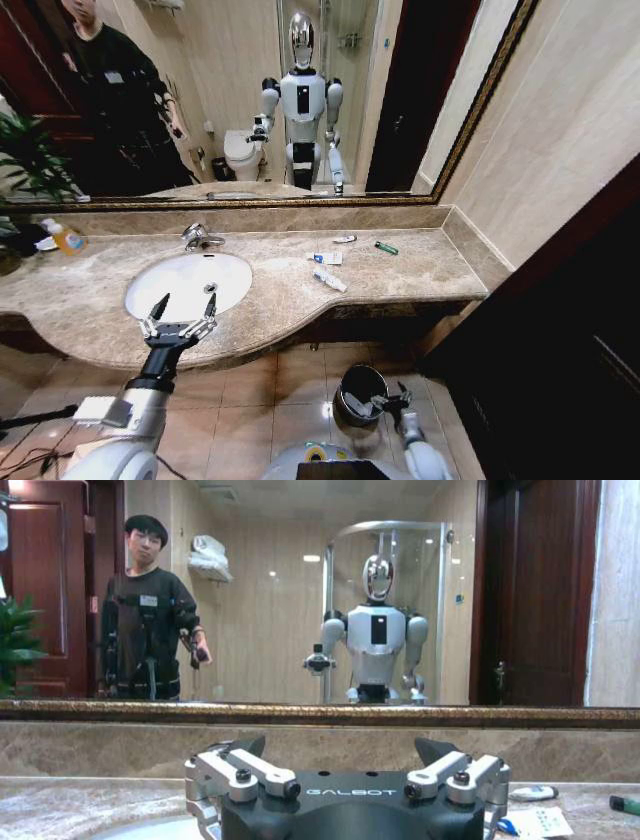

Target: Pick up the trash from the sink and place it in the trash bin.

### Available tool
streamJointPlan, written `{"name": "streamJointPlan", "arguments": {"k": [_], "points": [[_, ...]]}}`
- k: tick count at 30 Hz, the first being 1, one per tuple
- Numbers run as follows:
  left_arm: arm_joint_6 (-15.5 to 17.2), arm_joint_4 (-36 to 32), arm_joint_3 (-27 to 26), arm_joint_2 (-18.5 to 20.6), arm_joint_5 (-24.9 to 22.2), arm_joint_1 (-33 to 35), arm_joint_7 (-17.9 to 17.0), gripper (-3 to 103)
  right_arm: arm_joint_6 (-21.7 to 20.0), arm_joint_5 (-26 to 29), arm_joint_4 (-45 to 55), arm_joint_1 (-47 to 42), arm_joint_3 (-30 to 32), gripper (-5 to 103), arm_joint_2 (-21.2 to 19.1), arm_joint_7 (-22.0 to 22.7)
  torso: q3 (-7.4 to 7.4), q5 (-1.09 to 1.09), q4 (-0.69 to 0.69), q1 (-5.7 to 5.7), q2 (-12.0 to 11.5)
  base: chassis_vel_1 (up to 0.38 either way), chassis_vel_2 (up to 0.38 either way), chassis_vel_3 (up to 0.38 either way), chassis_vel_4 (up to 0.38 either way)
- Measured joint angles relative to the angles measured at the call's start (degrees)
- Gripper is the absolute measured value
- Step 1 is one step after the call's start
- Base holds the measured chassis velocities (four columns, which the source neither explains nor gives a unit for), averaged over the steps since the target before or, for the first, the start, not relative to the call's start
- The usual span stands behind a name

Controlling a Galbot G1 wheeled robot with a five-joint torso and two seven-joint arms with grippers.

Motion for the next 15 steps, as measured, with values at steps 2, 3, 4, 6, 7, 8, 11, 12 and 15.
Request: {"name": "streamJointPlan", "arguments": {"k": [2, 3, 4, 6, 7, 8, 11, 12, 15], "points": [[0.0, 0.0, 0.0, 0.0, 0.0, 0.0, 0.0, 100, -0.09, 3.37, 6.85, -3.32, 0.24, 100, -1.61, -0.02, 0.0, 0.0, 0.0, 0.0, 0.0, 0.0, 0.0, 0.0, 0.0], [0.0, 0.0, 0.0, 0.0, 0.0, 0.0, 0.0, 100, -0.09, 3.37, 6.85, -3.32, 0.24, 100, -1.61, -0.02, 0.0, 0.0, 0.0, 0.0, 0.0, 0.0, 0.0, 0.0, 0.0], [0.0, 0.0, 0.0, 0.0, 0.0, -0.01, 0.01, 100, -0.21, 5.01, 10.68, -5.37, 0.39, 100, -2.29, -0.07, 0.0, 0.01, 0.0, 0.0, 0.0, 0.0, 0.0, 0.0, 0.0], [0.0, -0.01, 0.0, 0.0, 0.0, 0.0, -0.01, 100, -0.89, 8.65, 19.72, -10.27, 0.86, 100, -3.49, -0.69, 0.0, 0.0, -0.02, 0.0, 0.0, 0.0, 0.0, 0.0, 0.0], [0.0, 0.0, 0.0, 0.0, 0.0, 0.0, 0.01, 100, -1.4, 9.95, 23.19, -11.8, 1.07, 100, -3.88, -1.05, 0.0, 0.0, -0.02, -0.01, 0.0, 0.0, 0.0, 0.0, 0.0], [0.0, 0.0, 0.0, 0.0, 0.0, 0.0, 0.01, 100, -1.4, 9.95, 23.19, -11.8, 1.07, 100, -3.88, -1.05, 0.0, 0.0, -0.02, -0.01, 0.0, 0.0, 0.0, 0.0, 0.0], [0.0, 0.0, 0.0, 0.0, 0.0, 0.0, -0.01, 100, -3.96, 12.97, 33.75, -14.94, 1.83, 100, -5.44, -2.4, 0.0, -0.02, -0.01, -0.01, 0.0, 0.0, 0.0, 0.0, 0.0], [0.0, 0.0, 0.0, 0.0, 0.0, 0.0, -0.01, 100, -3.96, 12.97, 33.75, -14.94, 1.83, 100, -5.44, -2.4, 0.0, -0.02, -0.01, -0.01, 0.0, 0.0, 0.0, 0.0, 0.0], [0.0, 0.0, 0.0, 0.0, 0.0, 0.0, 0.0, 100, -7.93, 14.41, 38.72, -13.53, 1.64, 100, -7.33, -3.26, 0.0, -0.01, -0.01, -0.01, 0.0, 0.0, 0.0, 0.0, 0.0]]}}
